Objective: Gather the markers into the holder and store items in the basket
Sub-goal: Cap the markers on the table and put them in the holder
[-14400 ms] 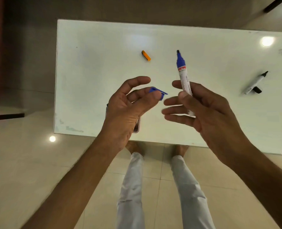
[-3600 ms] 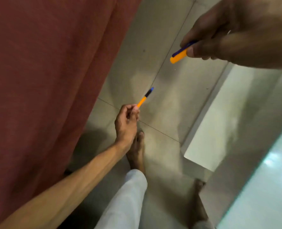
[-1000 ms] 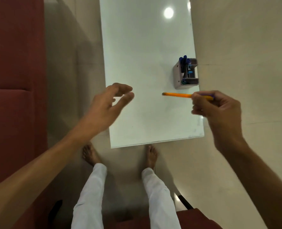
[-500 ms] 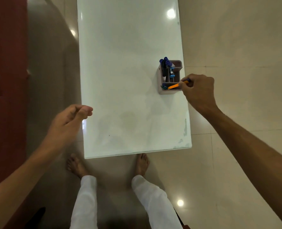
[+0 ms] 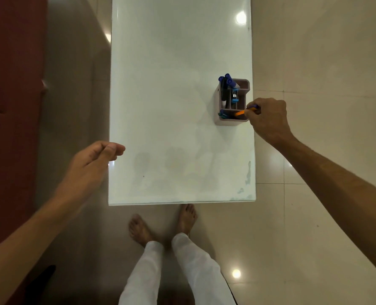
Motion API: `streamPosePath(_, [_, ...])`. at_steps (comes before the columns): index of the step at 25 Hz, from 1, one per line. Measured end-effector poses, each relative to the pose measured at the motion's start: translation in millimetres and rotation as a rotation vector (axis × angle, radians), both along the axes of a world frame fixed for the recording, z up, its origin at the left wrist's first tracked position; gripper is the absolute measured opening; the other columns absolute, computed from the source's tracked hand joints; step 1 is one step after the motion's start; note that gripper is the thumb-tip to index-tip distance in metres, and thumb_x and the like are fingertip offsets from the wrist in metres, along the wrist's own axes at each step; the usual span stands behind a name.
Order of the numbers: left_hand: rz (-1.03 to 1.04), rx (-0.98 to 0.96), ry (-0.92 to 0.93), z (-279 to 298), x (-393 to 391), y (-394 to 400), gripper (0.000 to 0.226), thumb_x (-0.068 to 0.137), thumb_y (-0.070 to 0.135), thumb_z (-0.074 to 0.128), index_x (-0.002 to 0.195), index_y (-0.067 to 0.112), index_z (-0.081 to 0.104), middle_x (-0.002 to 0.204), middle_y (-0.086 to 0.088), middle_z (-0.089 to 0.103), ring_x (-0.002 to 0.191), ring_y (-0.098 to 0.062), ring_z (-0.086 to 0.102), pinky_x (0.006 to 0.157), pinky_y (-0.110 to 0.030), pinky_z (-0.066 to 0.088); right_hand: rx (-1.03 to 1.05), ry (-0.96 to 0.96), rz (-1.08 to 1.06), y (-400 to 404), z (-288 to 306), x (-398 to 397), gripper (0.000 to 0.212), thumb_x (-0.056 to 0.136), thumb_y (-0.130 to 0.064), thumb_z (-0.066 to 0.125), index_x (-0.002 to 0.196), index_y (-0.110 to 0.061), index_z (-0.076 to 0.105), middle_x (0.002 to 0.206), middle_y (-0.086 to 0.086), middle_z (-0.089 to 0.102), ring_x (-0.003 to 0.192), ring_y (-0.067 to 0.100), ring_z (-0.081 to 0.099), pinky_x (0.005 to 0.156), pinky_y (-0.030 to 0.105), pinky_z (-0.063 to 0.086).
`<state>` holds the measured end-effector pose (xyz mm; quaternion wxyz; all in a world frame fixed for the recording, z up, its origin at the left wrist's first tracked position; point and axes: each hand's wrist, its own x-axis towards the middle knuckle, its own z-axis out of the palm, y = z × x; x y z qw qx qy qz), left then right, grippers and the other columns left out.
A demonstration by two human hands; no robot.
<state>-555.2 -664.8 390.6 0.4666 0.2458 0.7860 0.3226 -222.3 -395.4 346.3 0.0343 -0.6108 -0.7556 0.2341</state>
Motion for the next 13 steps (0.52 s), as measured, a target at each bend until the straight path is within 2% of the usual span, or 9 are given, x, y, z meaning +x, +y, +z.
streamPosePath(2, [0.007, -0.003, -0.009, 0.6, -5.1, -8.2, 0.024, 0.109, 0.033, 0.05, 0.107, 0.031, 0.074, 0.104, 0.031, 0.075, 0.099, 0.013, 0.067, 0.091, -0.022, 0.048, -0.006, -0.012, -0.007, -0.6, -4.0, 4.6, 0.024, 0.095, -0.013, 0.065, 0.113, -0.006, 0.08, 0.103, 0.014, 0.08, 0.094, 0.027, 0.071, 0.081, 0.022, 0.041])
streamPosePath(4, [0.007, -0.011, -0.004, 0.1, -9.2, -15.3, 0.024, 0.109, 0.034, 0.051, 0.105, 0.031, 0.074, 0.102, 0.03, 0.075, 0.103, 0.005, 0.068, 0.091, -0.023, 0.049, 0.008, -0.008, -0.032, 0.6, -2.5, 9.6, 0.027, 0.095, -0.007, 0.064, 0.117, -0.004, 0.079, 0.104, 0.015, 0.08, 0.098, 0.028, 0.073, 0.088, 0.023, 0.046])
streamPosePath(7, [0.022, -0.025, -0.004, 5.8, -11.4, -24.3, 0.024, 0.109, 0.033, 0.051, 0.103, 0.031, 0.074, 0.101, 0.027, 0.076, 0.106, -0.001, 0.067, 0.089, -0.024, 0.05, -0.025, 0.095, -0.084, -0.4, 7.8, 20.3, 0.029, 0.095, -0.004, 0.064, 0.12, -0.005, 0.077, 0.105, 0.015, 0.081, 0.098, 0.026, 0.077, 0.102, 0.034, 0.057])
streamPosePath(9, [0.039, -0.019, -0.024, 11.1, -5.7, -22.6, 0.024, 0.109, 0.031, 0.052, 0.104, 0.029, 0.075, 0.104, 0.015, 0.077, 0.106, -0.004, 0.069, 0.093, -0.026, 0.051, -0.077, 0.158, -0.104, 1.3, 17.3, 26.6, 0.029, 0.094, -0.003, 0.064, 0.12, -0.005, 0.077, 0.102, 0.015, 0.081, 0.095, 0.028, 0.078, 0.1, 0.041, 0.06])
streamPosePath(11, [0.039, -0.015, -0.039, 18.9, 5.1, -16.8, 0.024, 0.11, 0.028, 0.051, 0.11, 0.024, 0.075, 0.11, 0.007, 0.077, 0.105, -0.007, 0.069, 0.097, -0.028, 0.053, -0.132, 0.215, -0.123, 4.2, 31.2, 31.8, 0.029, 0.093, 0.0, 0.065, 0.118, -0.003, 0.077, 0.096, 0.016, 0.079, 0.09, 0.033, 0.078, 0.095, 0.04, 0.062])
streamPosePath(13, [0.016, -0.011, -0.041, 27.3, 24.0, -5.9, 0.026, 0.11, 0.025, 0.051, 0.115, 0.014, 0.074, 0.114, 0.0, 0.076, 0.102, -0.007, 0.069, 0.091, -0.023, 0.053, -0.161, 0.257, -0.134, 13.7, 47.0, 42.1, 0.027, 0.093, 0.0, 0.066, 0.118, -0.003, 0.077, 0.095, 0.017, 0.078, 0.091, 0.035, 0.078, 0.094, 0.042, 0.063])
